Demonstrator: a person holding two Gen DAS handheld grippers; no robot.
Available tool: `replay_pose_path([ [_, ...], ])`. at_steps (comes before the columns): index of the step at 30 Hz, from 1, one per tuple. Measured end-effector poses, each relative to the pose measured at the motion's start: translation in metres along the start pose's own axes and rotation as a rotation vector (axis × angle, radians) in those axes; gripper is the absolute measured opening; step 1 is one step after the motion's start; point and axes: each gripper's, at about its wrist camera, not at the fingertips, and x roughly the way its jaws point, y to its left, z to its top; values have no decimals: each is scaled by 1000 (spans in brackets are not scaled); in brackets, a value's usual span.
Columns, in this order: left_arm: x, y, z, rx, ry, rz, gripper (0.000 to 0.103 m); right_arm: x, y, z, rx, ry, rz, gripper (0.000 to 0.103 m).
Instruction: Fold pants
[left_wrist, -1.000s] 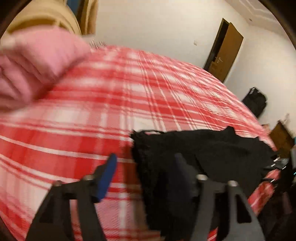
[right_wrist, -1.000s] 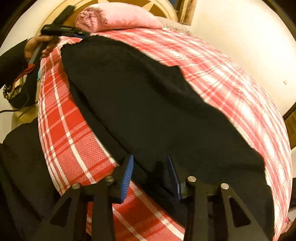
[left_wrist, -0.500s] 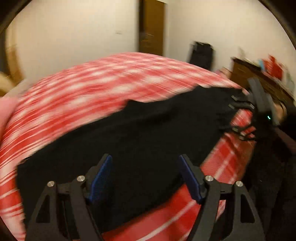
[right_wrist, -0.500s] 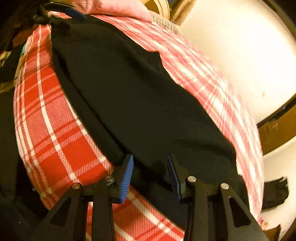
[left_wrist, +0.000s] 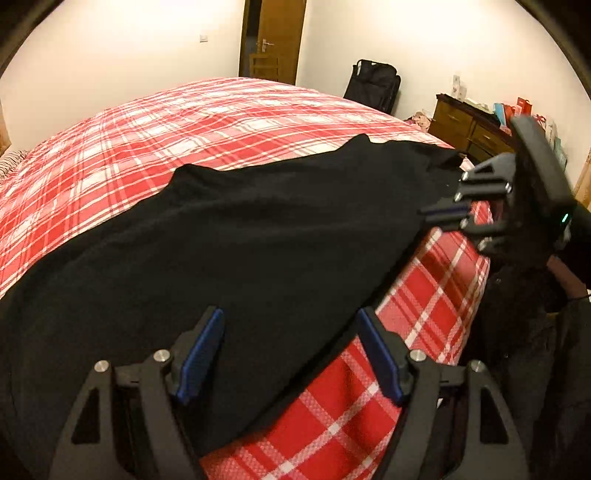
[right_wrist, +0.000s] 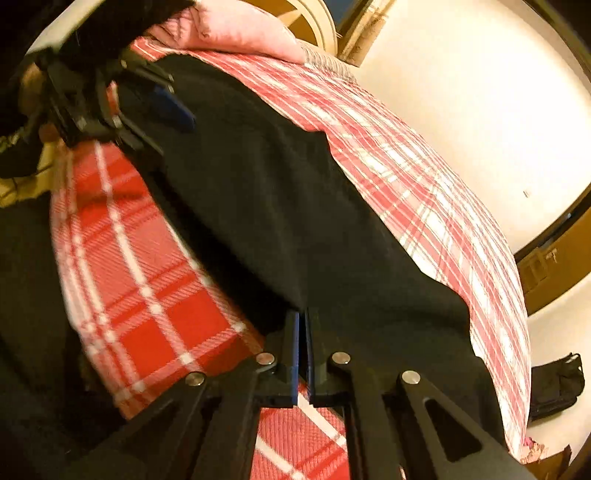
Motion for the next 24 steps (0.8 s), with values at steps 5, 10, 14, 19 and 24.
replay_pose_path([
  [5,4,-16,19,10,-51,-29,79,-7,-8,-5,56,-5,34,22],
  [10,30,-23,35,12,-42,-64,80,-40,-87,-48,368,-30,-29,44],
  [14,47,-35,38,37,-18,-87,80,-69,-169,-123,723,19,-172,44],
  [19,52,-48,35,57,4,-110,80,-96,-252,-235,1214,46,-209,44],
  [24,60,-70,49,100,6,-143,80,-88,-272,-272,1361,58,-184,44],
])
